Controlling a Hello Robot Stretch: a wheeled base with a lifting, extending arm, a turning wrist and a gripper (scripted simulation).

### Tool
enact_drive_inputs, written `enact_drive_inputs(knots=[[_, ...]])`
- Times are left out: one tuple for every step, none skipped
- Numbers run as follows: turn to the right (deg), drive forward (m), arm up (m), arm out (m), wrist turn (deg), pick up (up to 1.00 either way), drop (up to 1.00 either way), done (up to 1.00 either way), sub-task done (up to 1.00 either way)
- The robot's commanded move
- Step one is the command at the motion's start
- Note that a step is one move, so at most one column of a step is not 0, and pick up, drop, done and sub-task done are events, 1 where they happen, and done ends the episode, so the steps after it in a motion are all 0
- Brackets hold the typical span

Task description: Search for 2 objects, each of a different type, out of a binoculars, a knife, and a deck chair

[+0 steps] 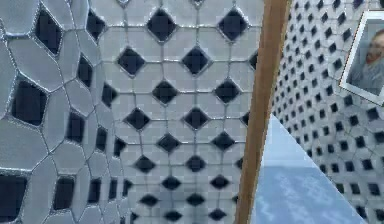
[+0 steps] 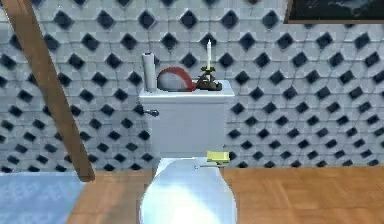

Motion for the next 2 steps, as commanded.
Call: enact_drive_inputs(knots=[[42.0,0.0,0.0,0.0,0.0,0.0,0.0,0.0,0.0],[0.0,1.0,0.0,0.0,0.0,0.0,0.0,0.0,0.0]])
